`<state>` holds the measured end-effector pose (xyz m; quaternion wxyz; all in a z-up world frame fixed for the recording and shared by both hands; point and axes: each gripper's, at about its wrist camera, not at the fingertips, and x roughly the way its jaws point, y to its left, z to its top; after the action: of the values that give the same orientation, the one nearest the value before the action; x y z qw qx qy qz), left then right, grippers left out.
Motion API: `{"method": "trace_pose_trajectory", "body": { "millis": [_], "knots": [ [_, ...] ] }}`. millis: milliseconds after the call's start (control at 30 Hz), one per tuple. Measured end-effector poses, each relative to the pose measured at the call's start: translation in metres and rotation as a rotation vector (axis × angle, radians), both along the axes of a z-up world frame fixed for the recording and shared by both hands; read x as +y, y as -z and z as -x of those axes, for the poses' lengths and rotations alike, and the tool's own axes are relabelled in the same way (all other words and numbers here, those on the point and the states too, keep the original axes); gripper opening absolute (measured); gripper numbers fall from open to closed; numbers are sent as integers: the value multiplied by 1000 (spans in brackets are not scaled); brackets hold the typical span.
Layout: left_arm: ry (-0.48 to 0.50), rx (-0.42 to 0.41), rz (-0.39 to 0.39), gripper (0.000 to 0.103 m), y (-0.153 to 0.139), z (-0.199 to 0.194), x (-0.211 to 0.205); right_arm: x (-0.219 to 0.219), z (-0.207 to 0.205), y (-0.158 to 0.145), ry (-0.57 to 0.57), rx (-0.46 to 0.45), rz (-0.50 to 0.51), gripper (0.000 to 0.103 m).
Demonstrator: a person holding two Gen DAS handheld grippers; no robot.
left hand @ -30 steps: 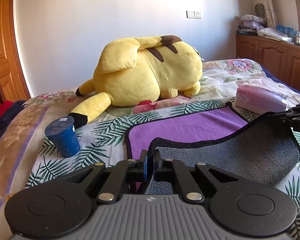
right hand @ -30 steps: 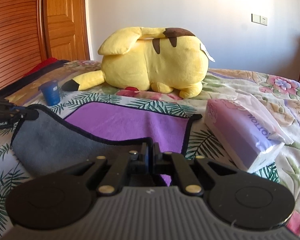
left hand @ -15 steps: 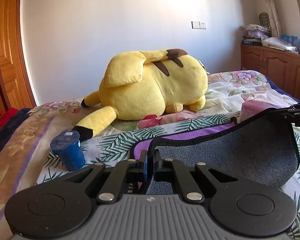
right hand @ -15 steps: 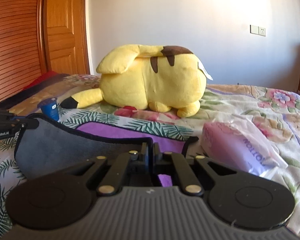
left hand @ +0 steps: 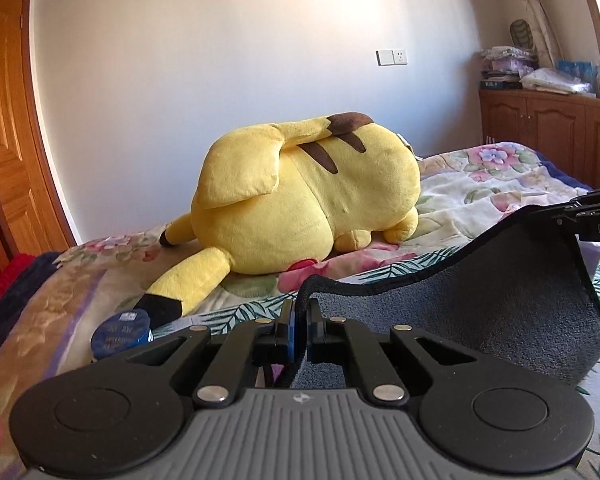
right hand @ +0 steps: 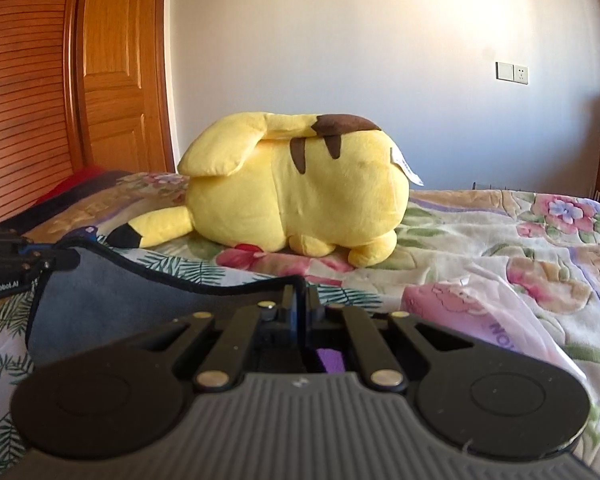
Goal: Fold towel
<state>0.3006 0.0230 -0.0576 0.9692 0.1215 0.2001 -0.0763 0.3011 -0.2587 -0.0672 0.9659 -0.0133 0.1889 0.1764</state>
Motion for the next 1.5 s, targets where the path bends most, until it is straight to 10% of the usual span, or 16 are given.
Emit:
{"method": "trace_pose_trajectory", "body": {
  "millis": [1100,1200,1333,1500],
  "knots": [
    [-62,107,-36,7,63,-89,-1,6,-72,62,48,97,98,4],
    [-76,118,-56,29,67,-90,-3,6,-73,63,51,105,96,7],
    [-72,115,-40,63,67,-84,-3,4,-71,63,52,121,81,62],
    [-63,135,-34,81,60,-74,-6,0,-60,57,58,136,68,63]
  ]
}}
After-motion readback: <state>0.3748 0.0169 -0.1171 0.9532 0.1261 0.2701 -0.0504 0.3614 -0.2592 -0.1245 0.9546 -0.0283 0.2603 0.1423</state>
